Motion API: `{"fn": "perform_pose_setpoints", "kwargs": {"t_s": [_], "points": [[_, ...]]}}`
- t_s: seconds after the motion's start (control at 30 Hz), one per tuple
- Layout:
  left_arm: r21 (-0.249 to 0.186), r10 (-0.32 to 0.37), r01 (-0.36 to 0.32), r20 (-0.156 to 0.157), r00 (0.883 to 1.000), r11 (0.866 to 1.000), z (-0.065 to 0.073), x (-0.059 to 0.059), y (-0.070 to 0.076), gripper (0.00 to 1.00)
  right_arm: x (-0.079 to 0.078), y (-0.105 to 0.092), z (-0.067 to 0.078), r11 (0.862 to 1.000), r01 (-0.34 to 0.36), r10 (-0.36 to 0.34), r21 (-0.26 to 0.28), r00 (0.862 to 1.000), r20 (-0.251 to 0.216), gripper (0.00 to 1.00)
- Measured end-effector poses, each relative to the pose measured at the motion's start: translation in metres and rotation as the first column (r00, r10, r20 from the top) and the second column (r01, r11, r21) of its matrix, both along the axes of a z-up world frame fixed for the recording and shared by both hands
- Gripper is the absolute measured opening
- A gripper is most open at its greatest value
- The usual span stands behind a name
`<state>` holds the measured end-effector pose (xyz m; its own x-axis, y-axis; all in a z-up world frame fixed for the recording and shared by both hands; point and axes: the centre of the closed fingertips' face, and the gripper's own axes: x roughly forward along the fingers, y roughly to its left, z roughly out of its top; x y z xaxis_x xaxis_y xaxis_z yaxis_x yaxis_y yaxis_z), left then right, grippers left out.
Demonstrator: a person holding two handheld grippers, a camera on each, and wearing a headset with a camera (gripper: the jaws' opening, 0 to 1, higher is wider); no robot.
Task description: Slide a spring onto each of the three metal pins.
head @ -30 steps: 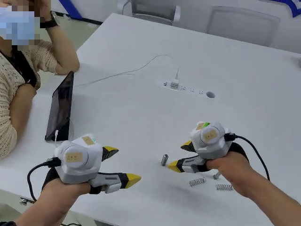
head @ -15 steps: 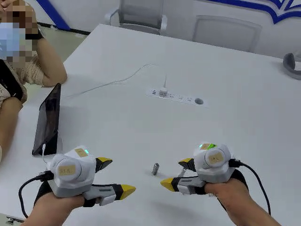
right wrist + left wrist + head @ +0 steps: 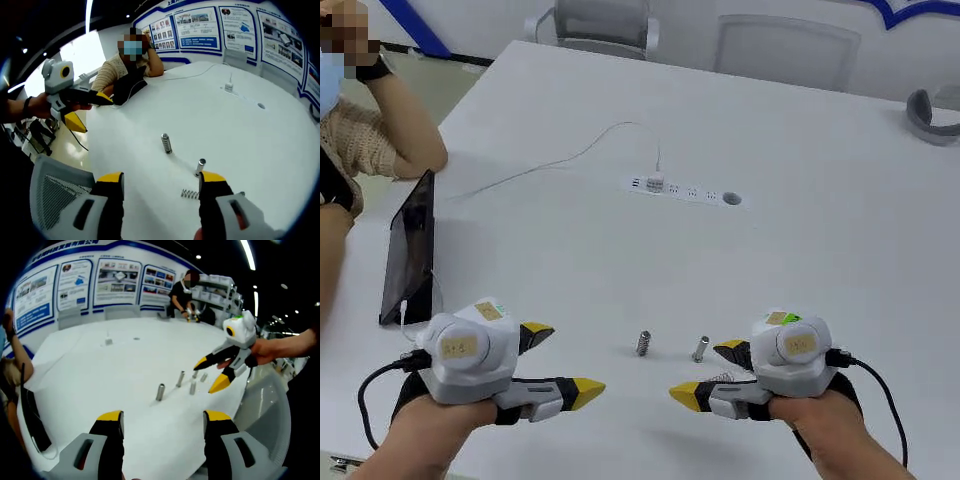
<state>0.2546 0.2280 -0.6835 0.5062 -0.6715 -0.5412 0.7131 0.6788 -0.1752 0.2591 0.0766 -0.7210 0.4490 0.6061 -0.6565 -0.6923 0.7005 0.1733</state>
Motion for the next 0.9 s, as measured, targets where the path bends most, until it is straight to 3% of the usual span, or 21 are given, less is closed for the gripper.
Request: {"fn": "perform_pose_setpoints", "kwargs": {"t_s": [0.33, 0.63, 0.9], "points": [[0.007, -0.006, 0.007, -0.011, 1.000, 1.000, -0.004, 0.002, -0.006, 0.68, -0.014, -0.025, -0.003, 0.998, 0.060, -0.059, 0.025, 0.998, -0.023, 0.70], [0.011, -0.040, 0.041, -0.029, 0.999, 0.999, -0.009, 0.001, -0.025, 0.69, -0.022, -0.048, 0.001, 0.990, 0.126, -0.125, 0.060, 0.992, -0.025, 0.74], [0.013, -0.072, 0.072, -0.039, 0.997, 0.997, -0.013, 0.001, -0.043, 0.70, -0.033, -0.076, -0.005, 0.981, 0.183, -0.181, 0.065, 0.983, -0.039, 0.78]]}}
